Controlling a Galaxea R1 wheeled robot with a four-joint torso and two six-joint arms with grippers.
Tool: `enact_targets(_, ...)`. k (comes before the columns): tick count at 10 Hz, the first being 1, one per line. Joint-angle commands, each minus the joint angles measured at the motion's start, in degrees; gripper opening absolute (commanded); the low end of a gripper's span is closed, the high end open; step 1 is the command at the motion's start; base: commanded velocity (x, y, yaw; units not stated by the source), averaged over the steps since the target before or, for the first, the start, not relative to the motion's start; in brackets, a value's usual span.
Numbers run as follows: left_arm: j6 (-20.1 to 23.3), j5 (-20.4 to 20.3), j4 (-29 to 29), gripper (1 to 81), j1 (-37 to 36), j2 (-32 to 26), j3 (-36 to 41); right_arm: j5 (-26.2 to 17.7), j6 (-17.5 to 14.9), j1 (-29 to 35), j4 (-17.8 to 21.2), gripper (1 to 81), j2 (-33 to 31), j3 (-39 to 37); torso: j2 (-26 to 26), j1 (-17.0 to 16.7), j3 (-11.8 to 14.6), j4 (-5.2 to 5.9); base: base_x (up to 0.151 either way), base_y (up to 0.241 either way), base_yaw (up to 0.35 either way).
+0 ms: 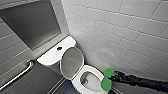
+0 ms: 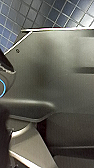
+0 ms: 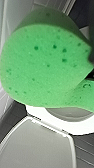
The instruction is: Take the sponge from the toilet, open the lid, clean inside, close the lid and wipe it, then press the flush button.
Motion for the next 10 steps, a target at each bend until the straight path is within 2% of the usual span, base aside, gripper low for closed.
enact_targets(1,0.0,4.7,-1.2,81.1,0.5,-0.7,0.2,-3.3,0.7,7.9,0.6,1.0,1.9,-0.3,0.0,0.0,0.0,0.00,0.000,0.000,0.000)
enact_targets(6,0.0,4.7,-1.2,81.1,1.0,-0.7,-0.1,-3.6,0.7,9.7,0.7,1.0,7.3,-6.1,0.0,0.0,0.0,0.00,0.000,0.000,0.000)
enact_targets(7,0.1,4.7,-1.2,81.1,1.0,-0.5,-0.1,-3.6,0.7,10.3,0.7,1.0,7.6,-5.9,0.0,0.0,-1.9,0.00,0.000,0.000,0.000)
enact_targets(10,0.0,4.7,-1.1,81.1,1.1,-0.4,-0.1,-3.6,0.7,11.1,0.7,1.0,8.1,-5.8,0.0,0.0,-4.2,0.00,0.000,0.000,0.000)
